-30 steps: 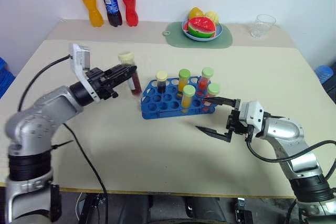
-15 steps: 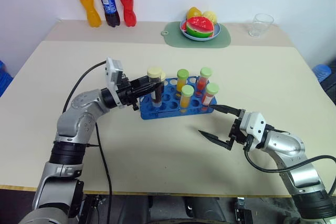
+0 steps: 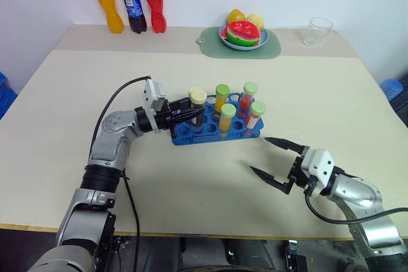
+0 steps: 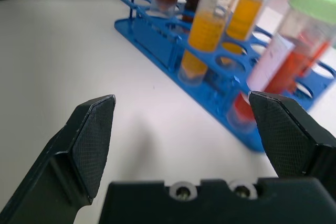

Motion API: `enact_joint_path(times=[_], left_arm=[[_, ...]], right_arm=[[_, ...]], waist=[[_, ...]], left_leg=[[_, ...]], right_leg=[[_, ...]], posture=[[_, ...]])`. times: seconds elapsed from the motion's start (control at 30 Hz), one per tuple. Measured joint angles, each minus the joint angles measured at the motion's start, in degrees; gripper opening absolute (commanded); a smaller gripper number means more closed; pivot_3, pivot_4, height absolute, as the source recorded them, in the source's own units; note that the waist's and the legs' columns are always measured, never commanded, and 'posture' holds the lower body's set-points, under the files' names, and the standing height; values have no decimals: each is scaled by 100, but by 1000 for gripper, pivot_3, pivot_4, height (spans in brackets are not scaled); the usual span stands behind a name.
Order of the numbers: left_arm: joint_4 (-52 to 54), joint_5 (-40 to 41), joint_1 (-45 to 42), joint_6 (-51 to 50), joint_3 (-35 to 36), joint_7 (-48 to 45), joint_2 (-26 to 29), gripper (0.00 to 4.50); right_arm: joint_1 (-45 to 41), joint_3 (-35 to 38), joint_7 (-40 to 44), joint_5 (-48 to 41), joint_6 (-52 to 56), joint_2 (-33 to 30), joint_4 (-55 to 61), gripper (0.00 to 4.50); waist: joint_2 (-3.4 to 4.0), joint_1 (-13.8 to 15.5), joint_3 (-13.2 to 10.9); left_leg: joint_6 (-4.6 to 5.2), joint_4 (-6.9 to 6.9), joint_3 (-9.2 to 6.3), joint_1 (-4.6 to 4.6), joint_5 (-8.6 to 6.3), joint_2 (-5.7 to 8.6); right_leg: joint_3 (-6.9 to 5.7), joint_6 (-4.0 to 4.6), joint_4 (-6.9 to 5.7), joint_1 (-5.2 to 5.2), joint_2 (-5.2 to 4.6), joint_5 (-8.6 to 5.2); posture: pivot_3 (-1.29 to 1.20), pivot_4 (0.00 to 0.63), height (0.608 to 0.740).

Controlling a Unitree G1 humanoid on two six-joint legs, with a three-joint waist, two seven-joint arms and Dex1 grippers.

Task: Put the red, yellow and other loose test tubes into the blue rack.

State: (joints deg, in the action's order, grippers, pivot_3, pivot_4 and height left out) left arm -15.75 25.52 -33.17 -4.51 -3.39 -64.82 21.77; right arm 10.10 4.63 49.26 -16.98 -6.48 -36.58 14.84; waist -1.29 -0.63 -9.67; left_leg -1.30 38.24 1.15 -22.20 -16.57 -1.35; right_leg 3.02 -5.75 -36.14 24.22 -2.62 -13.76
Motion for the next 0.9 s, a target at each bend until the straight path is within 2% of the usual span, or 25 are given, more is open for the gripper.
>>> enact_joint_path(times=[0.23, 0.47, 0.63, 0.9], left_arm=[[175, 76, 103, -234, -17, -146, -90, 788], [302, 123, 183, -339, 65, -258, 73, 788], [177, 57, 189, -253, 86, -75, 65, 788], [-153, -244, 312, -294, -32, 73, 48, 788]], right_arm=[[50, 84, -46, -3, 2, -3, 76, 4500], [3, 89, -15, -11, 0, -5, 54, 4500], [-99, 86, 14, -10, 0, -4, 7, 4500], [-207, 73, 23, -8, -6, 6, -63, 4500]], waist=[[3, 4, 3], [5, -17, 4], [5, -12, 4], [4, -18, 3]], left_leg=[[2, 0, -1, 6, -1, 0], [8, -1, 0, 18, -4, -2], [31, -4, 0, 91, -18, -3], [38, -4, 1, 80, -23, -7]], right_leg=[[0, -1, 0, -9, 0, -1], [0, 0, 0, -16, 3, -1], [0, 10, 7, -90, 4, -19], [0, -7, 7, -79, 6, -11]], posture=[[0, 150, 740], [0, 150, 740], [0, 150, 740], [0, 150, 740]])
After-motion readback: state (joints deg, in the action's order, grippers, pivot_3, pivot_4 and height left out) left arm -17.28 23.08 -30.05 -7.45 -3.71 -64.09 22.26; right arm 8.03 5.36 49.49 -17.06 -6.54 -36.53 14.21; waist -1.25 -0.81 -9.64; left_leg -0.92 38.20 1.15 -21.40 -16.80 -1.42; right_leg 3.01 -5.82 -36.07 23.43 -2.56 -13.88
